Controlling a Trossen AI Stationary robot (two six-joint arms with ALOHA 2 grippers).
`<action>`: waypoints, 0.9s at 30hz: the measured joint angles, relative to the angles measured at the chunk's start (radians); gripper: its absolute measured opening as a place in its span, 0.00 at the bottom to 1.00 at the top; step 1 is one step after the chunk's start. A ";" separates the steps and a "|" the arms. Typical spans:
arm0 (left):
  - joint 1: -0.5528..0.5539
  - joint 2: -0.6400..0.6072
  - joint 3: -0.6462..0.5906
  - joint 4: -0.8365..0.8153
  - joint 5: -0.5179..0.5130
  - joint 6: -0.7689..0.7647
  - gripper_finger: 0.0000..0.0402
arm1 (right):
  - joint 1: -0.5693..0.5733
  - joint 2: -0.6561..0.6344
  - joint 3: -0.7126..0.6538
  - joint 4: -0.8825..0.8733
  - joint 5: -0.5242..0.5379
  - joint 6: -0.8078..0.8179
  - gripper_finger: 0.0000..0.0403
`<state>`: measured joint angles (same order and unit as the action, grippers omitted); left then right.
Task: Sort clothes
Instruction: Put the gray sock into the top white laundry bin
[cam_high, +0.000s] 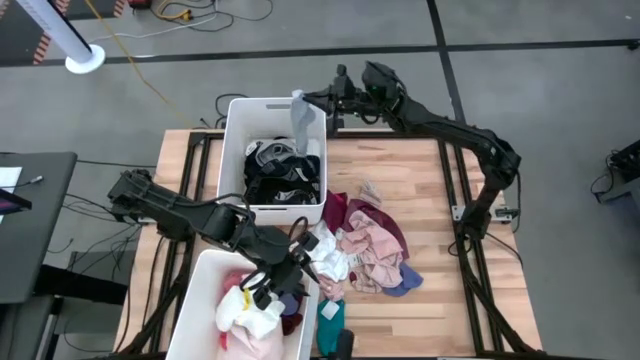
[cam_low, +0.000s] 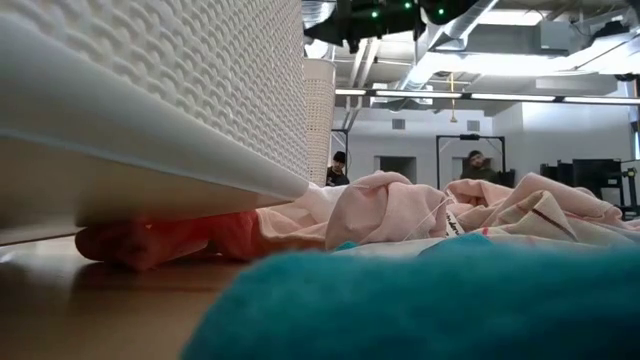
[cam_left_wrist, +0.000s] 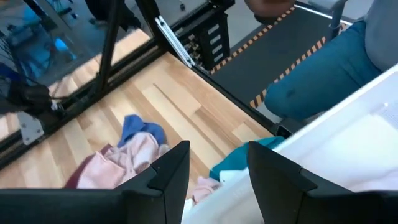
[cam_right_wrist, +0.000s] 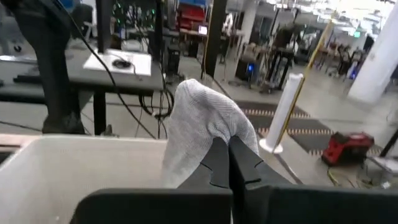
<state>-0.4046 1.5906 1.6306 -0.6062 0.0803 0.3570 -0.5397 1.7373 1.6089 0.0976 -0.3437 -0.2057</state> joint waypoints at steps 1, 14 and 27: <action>-0.001 0.000 0.000 -0.011 0.000 -0.003 0.39 | -0.001 0.001 0.000 -0.019 0.000 -0.003 0.00; -0.001 0.000 0.000 -0.057 -0.006 -0.040 0.39 | -0.030 0.003 0.000 -0.195 -0.002 -0.032 0.00; -0.001 0.000 0.000 -0.012 -0.006 -0.040 0.39 | -0.019 0.004 0.000 -0.368 -0.060 -0.058 0.00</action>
<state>-0.4057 1.5902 1.6302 -0.6186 0.0738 0.3172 -0.5588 1.7409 1.6093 -0.2708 -0.4038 -0.2638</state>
